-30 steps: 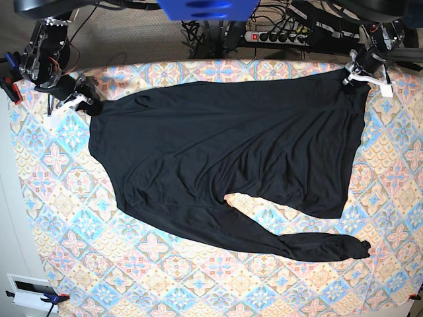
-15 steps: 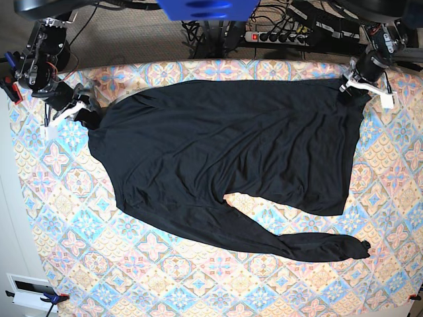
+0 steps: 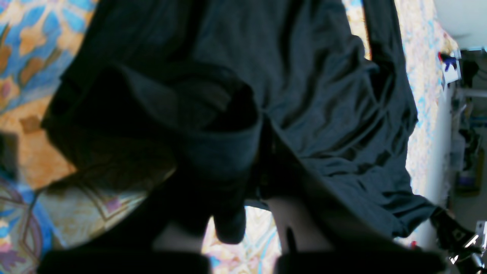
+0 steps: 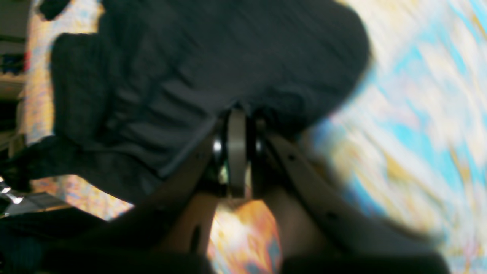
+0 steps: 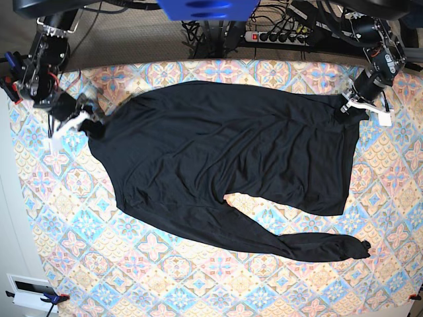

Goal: Layout the t-shirt on the table in an organized manner, then fold the t-shirt properly
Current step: 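Lift the shoulder corners with both grippers and stretch the shirt taut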

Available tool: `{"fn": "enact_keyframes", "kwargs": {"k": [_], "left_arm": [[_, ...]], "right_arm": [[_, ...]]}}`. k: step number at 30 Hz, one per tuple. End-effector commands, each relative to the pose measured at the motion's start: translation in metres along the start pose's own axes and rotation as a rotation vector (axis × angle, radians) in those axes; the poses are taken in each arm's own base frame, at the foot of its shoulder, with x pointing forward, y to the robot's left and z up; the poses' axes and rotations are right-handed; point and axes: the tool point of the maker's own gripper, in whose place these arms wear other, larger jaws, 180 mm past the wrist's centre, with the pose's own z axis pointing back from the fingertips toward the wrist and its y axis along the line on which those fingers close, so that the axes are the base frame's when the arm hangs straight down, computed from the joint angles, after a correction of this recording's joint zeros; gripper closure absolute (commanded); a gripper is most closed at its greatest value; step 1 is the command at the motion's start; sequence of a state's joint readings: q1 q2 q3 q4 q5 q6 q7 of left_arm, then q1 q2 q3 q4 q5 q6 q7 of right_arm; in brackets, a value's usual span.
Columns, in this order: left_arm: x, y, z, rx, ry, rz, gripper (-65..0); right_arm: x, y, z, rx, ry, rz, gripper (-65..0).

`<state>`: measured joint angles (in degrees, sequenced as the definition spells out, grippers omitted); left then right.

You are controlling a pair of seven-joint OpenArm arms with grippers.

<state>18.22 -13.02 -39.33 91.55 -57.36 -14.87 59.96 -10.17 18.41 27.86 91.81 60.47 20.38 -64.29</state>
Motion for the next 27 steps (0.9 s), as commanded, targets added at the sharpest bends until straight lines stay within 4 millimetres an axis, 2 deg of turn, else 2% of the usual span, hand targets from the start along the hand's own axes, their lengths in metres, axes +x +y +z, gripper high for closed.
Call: {"fn": "enact_keyframes", "kwargs": {"k": [1,3,5,8,12,14,16,21,27], "left_arm": [[0.013,-0.003,0.001,-0.018,-0.034,-0.007,0.0],[0.012,0.002,-0.003,-0.012,-0.028,0.016,0.0],[0.011,0.006,-0.005,-0.008,-0.025,0.03,0.0],[0.017,0.007,-0.003,-0.004,-0.052,0.032,0.0],[0.029,0.009,-0.004,0.011,-0.092,0.07,0.0],[0.031,0.011,-0.006,0.022,-0.096,0.101,0.0],[0.032,0.013,-0.012,0.022,-0.094,0.13,0.0],[0.029,0.024,-0.023,0.027,-0.076,0.193,0.0],[0.033,0.026,-0.031,0.023,-0.091,0.225,0.0]], "right_arm": [[0.028,0.008,0.004,0.019,-0.063,0.043,0.0],[0.04,0.013,0.002,0.031,-0.078,0.055,0.0],[0.041,0.015,-0.002,0.03,-0.078,0.034,0.0],[0.038,0.013,-0.007,0.011,-0.062,-0.018,0.0],[0.016,-0.009,-0.017,-0.045,0.009,-0.065,0.0],[0.024,-0.011,-0.023,-0.05,0.002,-0.068,0.0],[0.043,-0.007,-0.028,-0.035,-0.028,-0.064,0.0],[0.053,-0.01,-0.035,-0.027,-0.04,-0.088,0.0],[0.039,-0.031,-0.037,-0.096,0.011,-0.1,0.0]]}}
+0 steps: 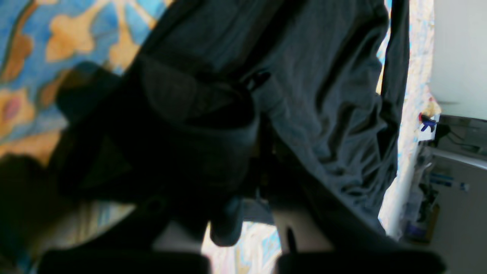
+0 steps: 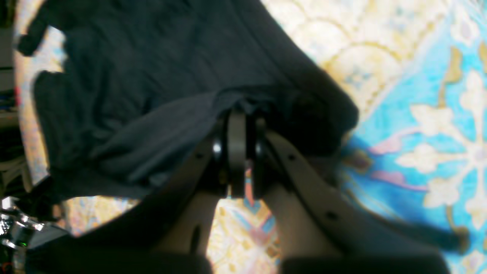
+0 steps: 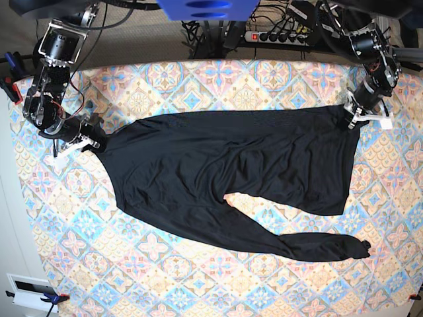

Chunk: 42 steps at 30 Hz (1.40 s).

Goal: Layout the t-shirt on the table in an organized manner, then fold the t-shirt properly
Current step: 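Lift the shoulder corners with both grippers and stretch the shirt taut, then swing the right gripper's corner outward while the left gripper holds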

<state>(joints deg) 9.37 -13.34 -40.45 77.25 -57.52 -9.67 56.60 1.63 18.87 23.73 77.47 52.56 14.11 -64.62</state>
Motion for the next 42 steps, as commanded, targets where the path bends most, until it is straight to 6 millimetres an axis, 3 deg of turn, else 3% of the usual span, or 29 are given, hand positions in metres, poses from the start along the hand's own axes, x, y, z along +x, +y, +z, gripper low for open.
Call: {"fn": "enact_keyframes", "kwargs": {"k": [1,5,11,19,32,36,42], "left_arm": [[0.017,-0.001,0.004,-0.003,-0.037,-0.015,0.0],[0.019,0.013,-0.003,0.019,-0.02,0.033,0.0],[0.026,0.017,0.001,0.029,-0.035,0.024,0.0],[0.026,0.009,-0.001,-0.008,-0.04,0.047,0.0],[0.039,-0.007,-0.001,-0.075,-0.075,0.075,0.0],[0.046,-0.003,0.005,-0.075,-0.105,0.095,0.0],[0.067,0.009,0.023,-0.069,-0.189,0.14,0.0]], "right_arm": [[0.022,-0.001,0.007,-0.022,-0.051,0.042,0.0],[0.017,-0.021,0.008,-0.135,-0.017,0.099,0.0],[0.028,-0.02,0.011,-0.149,-0.033,0.117,0.0],[0.053,0.006,0.023,-0.126,-0.104,0.202,0.0],[0.048,0.015,0.013,-0.113,-0.083,0.227,0.0],[0.06,0.024,0.015,-0.098,-0.105,0.239,0.0],[0.06,0.022,0.014,-0.102,-0.107,0.235,0.0]]}}
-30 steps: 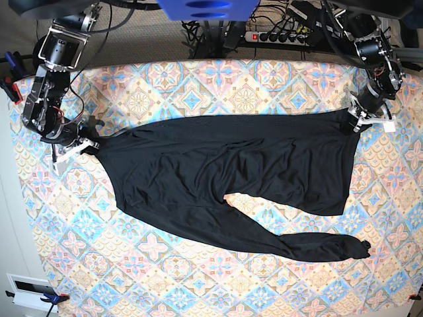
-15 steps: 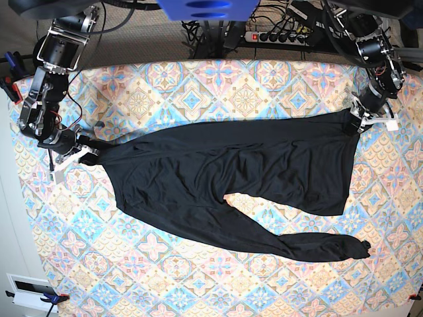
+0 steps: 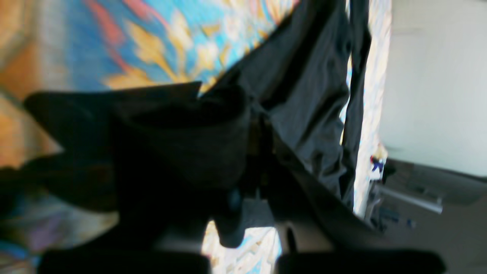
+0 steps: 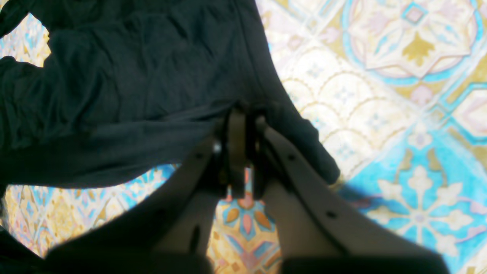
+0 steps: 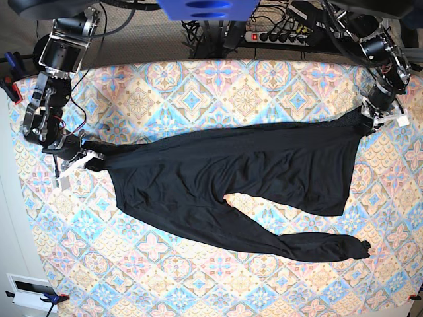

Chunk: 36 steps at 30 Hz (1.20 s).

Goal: Layout the t-shirt on the table in an organized manner, then fold the t-shirt properly
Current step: 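Swing the right gripper's corner outward while the left gripper holds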

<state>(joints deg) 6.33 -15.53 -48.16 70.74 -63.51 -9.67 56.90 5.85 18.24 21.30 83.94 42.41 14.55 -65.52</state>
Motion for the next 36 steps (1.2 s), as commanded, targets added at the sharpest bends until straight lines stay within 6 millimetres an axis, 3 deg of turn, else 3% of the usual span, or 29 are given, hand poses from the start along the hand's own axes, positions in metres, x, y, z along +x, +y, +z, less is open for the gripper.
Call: {"fn": "enact_keyframes", "kwargs": {"k": [1,11,19,23,30,33,36], "left_arm": [[0.026,-0.008,0.008,-0.02,-0.076,-0.021,0.0],[0.029,-0.007,0.009,-0.011,-0.087,-0.026,0.0],[0.028,-0.005,0.009,-0.008,-0.086,-0.024,-0.4],[0.028,-0.003,0.01,-0.004,-0.085,-0.024,-10.7],[0.028,-0.004,0.011,-0.009,-0.078,-0.025,-35.5],[0.029,-0.005,0.011,-0.012,-0.08,-0.029,-39.6],[0.03,-0.006,0.012,-0.013,-0.083,-0.03,-39.6]], "right_arm": [[0.024,-0.006,0.01,-0.024,-0.067,0.025,0.0],[0.019,-0.007,0.006,-0.022,-0.056,0.015,0.0],[-0.001,0.01,-0.023,0.027,-0.032,-0.003,0.0],[-0.009,0.011,-0.03,0.032,-0.008,-0.005,-1.6],[-0.011,0.009,-0.028,0.032,-0.005,-0.015,-22.3],[-0.003,0.011,-0.024,0.031,-0.03,0.002,-28.5],[0.008,0.015,-0.017,0.03,-0.063,0.029,-31.9]]}}
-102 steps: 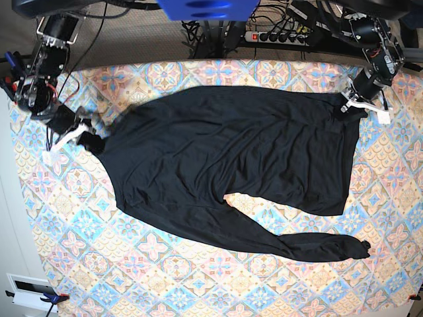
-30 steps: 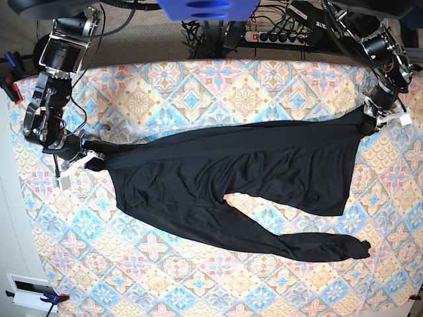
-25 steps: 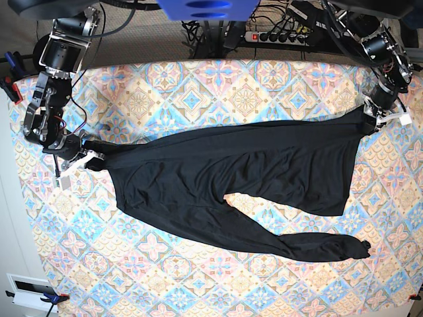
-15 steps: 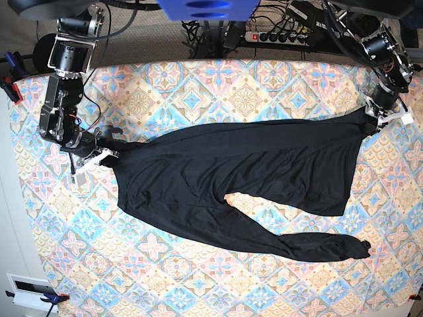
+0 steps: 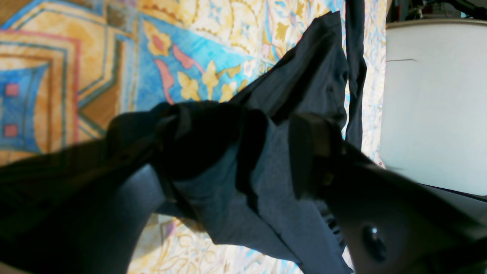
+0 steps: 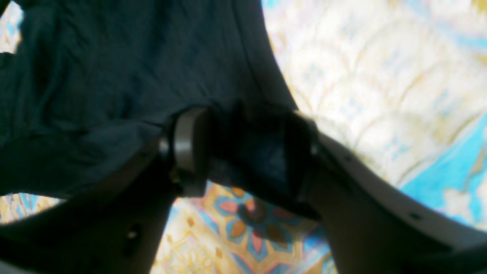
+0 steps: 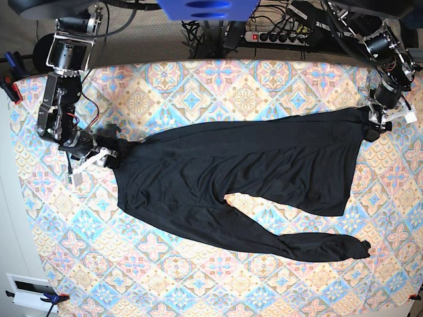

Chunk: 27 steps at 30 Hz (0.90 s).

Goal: Layout the t-shirt on the table in an organized manner, then fold the t-shirt properly
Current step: 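Swing the right gripper's corner outward while the left gripper holds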

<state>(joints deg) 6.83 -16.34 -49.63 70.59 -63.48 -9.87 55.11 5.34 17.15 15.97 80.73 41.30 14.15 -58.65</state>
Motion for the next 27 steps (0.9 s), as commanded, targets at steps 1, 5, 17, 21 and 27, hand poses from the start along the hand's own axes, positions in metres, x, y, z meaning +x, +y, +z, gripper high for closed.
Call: {"fn": "enact_keyframes", "kwargs": {"k": [1,5,17,21,27], "left_arm": [[0.015,-0.011,0.003,-0.027,-0.028,-0.028,-39.6],[0.016,-0.01,0.005,-0.023,-0.029,-0.031,-39.6],[0.05,0.023,0.05,0.038,-0.138,0.006,-39.7],[0.05,0.025,0.051,0.043,-0.137,0.006,-39.7],[0.048,0.031,0.055,0.055,-0.133,0.008,-39.7]], "right_arm": [[0.027,0.0,0.011,0.001,-0.074,0.018,-32.7],[0.044,-0.006,0.026,-0.017,-0.137,0.014,-33.3],[0.032,-0.039,0.05,-0.048,-0.133,-0.015,-33.5],[0.03,-0.041,0.049,-0.044,-0.126,-0.02,-33.5],[-0.005,-0.044,0.025,0.087,-0.068,-0.209,-33.5]]}}
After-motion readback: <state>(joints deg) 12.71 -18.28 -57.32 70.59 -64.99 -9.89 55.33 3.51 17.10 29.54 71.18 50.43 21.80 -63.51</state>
